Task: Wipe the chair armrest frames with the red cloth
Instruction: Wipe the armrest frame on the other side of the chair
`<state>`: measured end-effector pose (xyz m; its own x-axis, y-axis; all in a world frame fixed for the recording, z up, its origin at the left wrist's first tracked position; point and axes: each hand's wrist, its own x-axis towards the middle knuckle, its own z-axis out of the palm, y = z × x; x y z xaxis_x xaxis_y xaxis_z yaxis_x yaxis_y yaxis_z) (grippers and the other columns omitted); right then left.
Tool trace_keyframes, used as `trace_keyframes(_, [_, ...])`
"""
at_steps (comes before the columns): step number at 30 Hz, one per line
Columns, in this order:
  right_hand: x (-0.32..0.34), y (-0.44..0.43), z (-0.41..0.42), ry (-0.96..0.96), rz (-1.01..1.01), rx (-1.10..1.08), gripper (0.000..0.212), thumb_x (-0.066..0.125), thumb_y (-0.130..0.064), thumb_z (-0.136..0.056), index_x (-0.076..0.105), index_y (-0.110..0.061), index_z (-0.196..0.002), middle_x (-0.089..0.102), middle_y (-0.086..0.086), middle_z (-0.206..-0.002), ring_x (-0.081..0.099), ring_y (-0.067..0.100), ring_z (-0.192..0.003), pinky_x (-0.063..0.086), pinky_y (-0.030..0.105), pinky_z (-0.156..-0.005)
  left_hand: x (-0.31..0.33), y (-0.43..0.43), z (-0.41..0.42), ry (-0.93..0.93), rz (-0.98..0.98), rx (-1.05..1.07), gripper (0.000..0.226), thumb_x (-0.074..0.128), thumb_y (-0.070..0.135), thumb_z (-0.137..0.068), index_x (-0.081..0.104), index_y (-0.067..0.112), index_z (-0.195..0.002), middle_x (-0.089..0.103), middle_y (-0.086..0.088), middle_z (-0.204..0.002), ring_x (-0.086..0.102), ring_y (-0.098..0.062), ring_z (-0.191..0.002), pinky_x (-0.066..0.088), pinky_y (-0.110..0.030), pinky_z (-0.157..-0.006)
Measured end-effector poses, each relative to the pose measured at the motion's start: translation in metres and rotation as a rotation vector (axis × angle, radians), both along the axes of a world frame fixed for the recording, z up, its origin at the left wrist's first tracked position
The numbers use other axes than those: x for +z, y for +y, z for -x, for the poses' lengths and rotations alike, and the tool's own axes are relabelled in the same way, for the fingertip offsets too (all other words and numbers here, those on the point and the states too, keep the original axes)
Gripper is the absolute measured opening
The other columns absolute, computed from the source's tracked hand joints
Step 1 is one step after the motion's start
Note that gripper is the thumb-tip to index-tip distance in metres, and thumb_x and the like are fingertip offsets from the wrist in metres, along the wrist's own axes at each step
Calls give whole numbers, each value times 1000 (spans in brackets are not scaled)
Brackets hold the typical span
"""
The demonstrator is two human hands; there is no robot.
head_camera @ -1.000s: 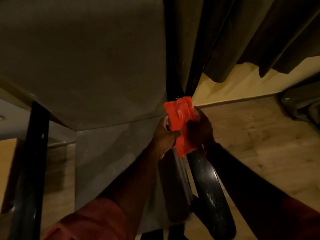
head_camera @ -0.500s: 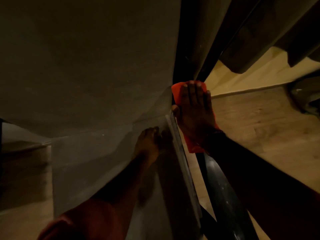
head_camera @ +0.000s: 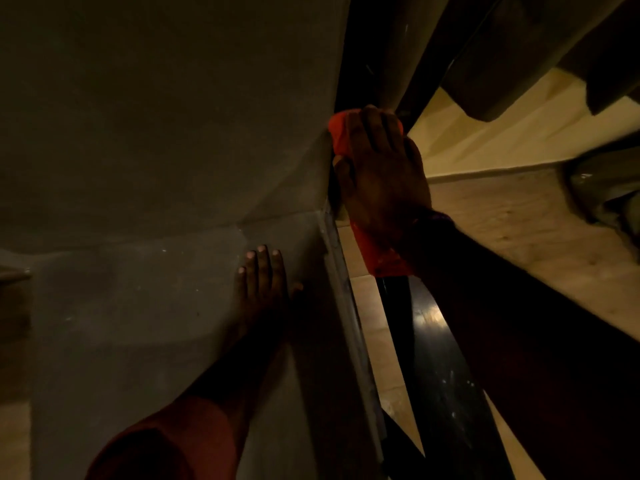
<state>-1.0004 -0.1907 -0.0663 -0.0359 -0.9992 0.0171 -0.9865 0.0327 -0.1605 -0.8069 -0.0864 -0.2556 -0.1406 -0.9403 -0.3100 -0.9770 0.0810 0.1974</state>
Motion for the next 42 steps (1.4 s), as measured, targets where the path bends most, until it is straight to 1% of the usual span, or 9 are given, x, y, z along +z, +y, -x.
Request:
trace_keyframes(3, [4,2,2,-21,12,28,64,31,-43,-95,16,-17,-152,16,11,-162,10,31,-149,21,52,-117,-5,11,2,15,82,18,75,20,58,-98,28,10,-155,27,-16,-162,23,-34,-151,19,-51,-122])
trace_keyframes(5, [1,20,4,2,-10,9,66,30,-43,-95,13,-15,-152,14,11,-162,10,31,-149,20,51,-117,-13,15,0,-2,111,17,77,13,60,-98,14,12,-158,14,-12,-167,10,-30,-154,9,-49,-124])
trace_keyframes(8, [1,53,5,31,-7,6,67,30,-42,-95,12,-12,-152,14,12,-162,12,31,-149,22,51,-117,-15,23,-3,-15,113,28,79,5,62,-97,6,13,-158,6,-9,-168,2,-26,-155,6,-46,-125])
trace_keyframes(16, [5,166,6,14,-25,-37,66,29,-41,-96,11,-13,-152,10,12,-163,9,29,-150,16,52,-119,-18,108,-1,1,124,64,78,10,61,-98,12,11,-158,14,-10,-167,8,-27,-154,3,-42,-122])
trace_keyframes(22, [7,255,7,18,-17,-46,66,27,-41,-95,13,-12,-153,12,12,-163,9,28,-150,16,51,-119,-18,178,4,-12,163,54,77,13,59,-99,15,9,-157,19,-12,-165,14,-29,-153,7,-45,-124])
trace_keyframes(25, [5,289,8,22,8,-45,66,26,-42,-95,14,-12,-153,14,12,-162,11,28,-150,15,51,-120,-19,210,6,-19,182,47,79,11,60,-98,13,9,-158,17,-12,-166,12,-29,-154,4,-46,-125])
trace_keyframes(29, [2,322,10,-5,10,-49,66,26,-43,-95,13,-12,-152,13,12,-162,10,29,-150,12,52,-120,-19,239,7,4,220,39,79,20,59,-99,13,6,-157,17,-15,-166,11,-32,-154,4,-48,-125])
trace_keyframes(35, [-1,380,12,0,35,-49,67,26,-44,-96,13,-11,-152,14,14,-162,11,31,-149,14,53,-120,-18,276,7,12,181,27,81,19,61,-97,8,8,-158,11,-14,-167,6,-31,-154,4,-49,-124])
trace_keyframes(42, [0,419,10,23,-14,-52,85,33,-54,-87,4,-9,-152,8,15,-162,5,31,-150,10,53,-121,-12,304,11,7,111,42,82,20,61,-96,7,9,-158,9,-14,-167,3,-31,-155,5,-50,-124])
